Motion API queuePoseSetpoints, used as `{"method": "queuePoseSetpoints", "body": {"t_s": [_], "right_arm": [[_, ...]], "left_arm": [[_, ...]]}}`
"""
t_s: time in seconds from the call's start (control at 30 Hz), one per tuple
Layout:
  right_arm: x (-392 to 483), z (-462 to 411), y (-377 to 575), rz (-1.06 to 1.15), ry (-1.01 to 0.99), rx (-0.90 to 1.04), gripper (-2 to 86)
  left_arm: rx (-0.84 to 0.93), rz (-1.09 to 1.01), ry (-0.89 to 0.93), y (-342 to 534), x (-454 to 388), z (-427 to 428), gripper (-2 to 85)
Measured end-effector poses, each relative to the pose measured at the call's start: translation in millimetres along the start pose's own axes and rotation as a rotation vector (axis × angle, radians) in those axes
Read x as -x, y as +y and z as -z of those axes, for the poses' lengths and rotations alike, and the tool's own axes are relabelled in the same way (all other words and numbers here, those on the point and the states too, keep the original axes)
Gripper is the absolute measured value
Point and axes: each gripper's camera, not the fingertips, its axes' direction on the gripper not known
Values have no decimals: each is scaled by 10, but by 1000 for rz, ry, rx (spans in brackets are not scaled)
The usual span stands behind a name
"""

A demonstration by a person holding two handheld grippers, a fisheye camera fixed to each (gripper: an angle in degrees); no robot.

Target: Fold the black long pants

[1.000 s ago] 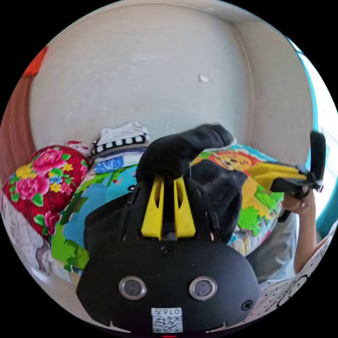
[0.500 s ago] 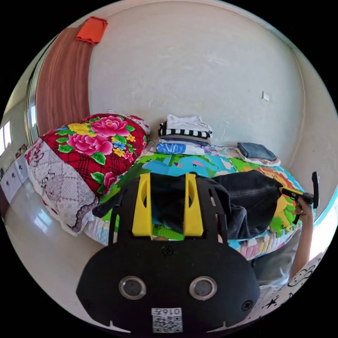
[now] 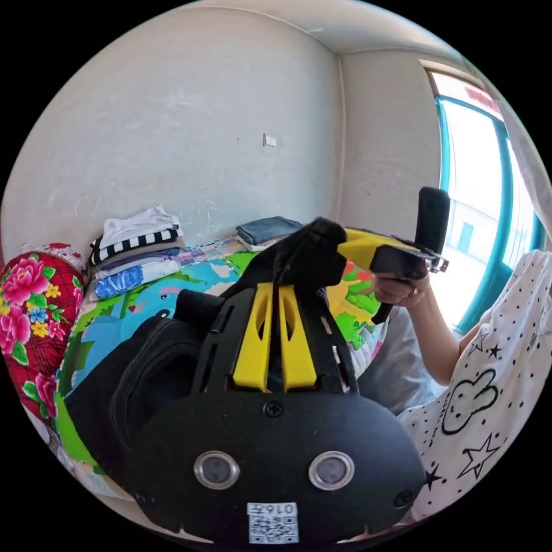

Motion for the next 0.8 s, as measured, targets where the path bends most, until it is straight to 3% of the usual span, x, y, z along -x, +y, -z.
{"method": "queuePoseSetpoints", "body": {"t_s": [0.17, 0.33, 0.43, 0.63, 0.73, 0.8], "right_arm": [[-696, 221, 441, -148, 166, 46, 82], [-1949, 97, 1125, -368, 636, 427, 161], [-2509, -196, 1447, -404, 635, 617, 176], [-3337, -624, 1812, -449, 431, 733, 132], [-3408, -514, 1730, -333, 519, 700, 35], [-3487, -349, 1616, -314, 450, 632, 21]], "left_arm": [[-85, 220, -178, 53, 725, 723, -8], [-82, 317, -335, 136, 1153, 1338, -8], [-127, 381, -348, 178, 1351, 1658, -8], [-136, 395, -378, 80, 1506, 2010, -9], [-113, 359, -403, -78, 1612, 2104, -9], [-112, 336, -421, -241, 1718, 2159, -9]]}}
